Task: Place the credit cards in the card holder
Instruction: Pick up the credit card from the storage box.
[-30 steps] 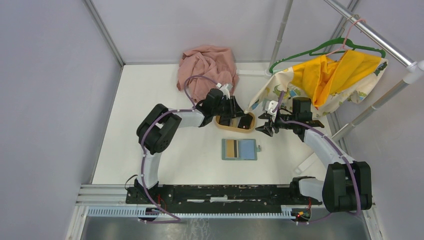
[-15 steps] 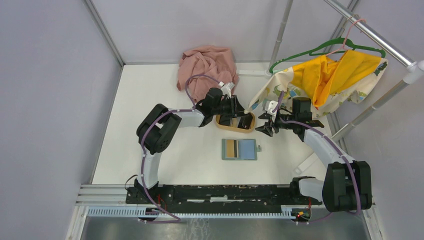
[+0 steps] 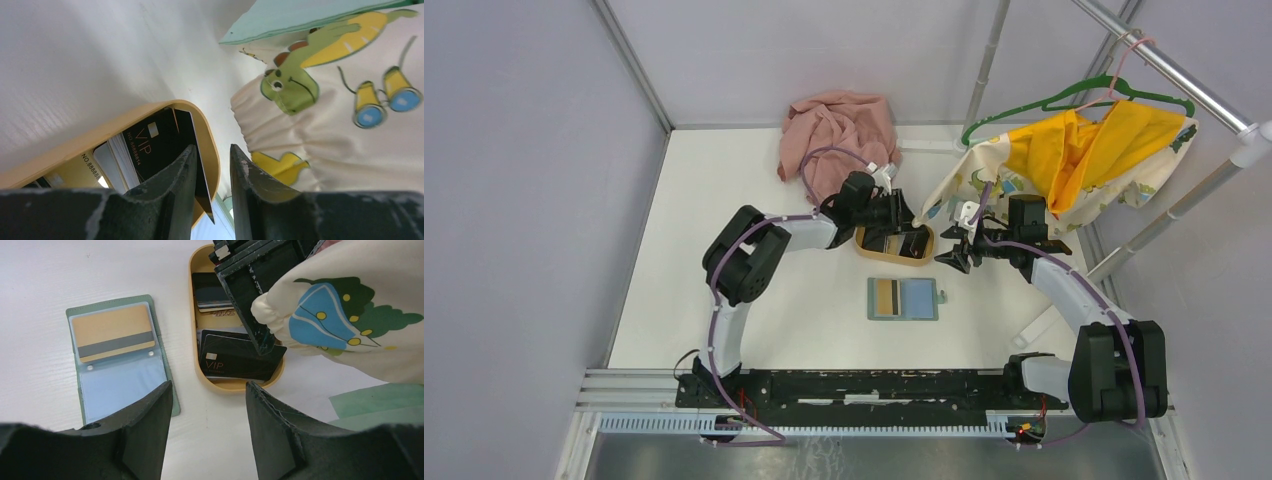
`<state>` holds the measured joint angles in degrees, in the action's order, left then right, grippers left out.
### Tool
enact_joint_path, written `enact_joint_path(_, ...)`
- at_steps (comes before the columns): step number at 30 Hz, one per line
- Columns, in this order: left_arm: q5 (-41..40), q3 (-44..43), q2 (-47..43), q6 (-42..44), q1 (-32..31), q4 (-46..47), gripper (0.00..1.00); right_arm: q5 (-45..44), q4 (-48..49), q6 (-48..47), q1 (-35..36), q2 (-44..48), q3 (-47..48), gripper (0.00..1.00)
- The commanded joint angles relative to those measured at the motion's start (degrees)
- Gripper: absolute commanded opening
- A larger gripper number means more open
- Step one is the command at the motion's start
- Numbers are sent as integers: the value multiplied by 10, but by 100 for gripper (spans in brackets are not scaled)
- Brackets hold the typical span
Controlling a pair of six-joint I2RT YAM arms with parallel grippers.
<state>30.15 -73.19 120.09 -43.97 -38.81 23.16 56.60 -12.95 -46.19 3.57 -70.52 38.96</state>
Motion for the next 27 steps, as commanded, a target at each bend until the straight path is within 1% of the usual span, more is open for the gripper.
enact_joint_path(1, -16, -38, 8, 24, -9, -46, 38, 18, 12, -2, -3, -2, 2, 61)
enact_joint_path(7, -59, -66, 14, 63, -21, -109, 38, 18, 11, -2, -4, 0, 2, 61)
enact_joint_path(12, -88, -71, 10, 77, -26, -129, 35, 18, 11, -2, -5, 1, 2, 61)
enact_joint_path(16, -102, -70, 4, 85, -28, -137, 25, 19, 11, -1, -5, 2, 2, 61)
enact_joint_path(20, -108, -62, -3, 90, -28, -128, 10, 20, 11, -1, -5, 2, 2, 61)
enact_joint_path(23, -122, -39, -25, 90, -29, -107, 5, 20, 11, -1, -6, 3, 2, 61)
enact_joint_path(27, -162, 9, -74, 93, -27, -72, 2, 22, 11, -1, -7, 4, 2, 61)
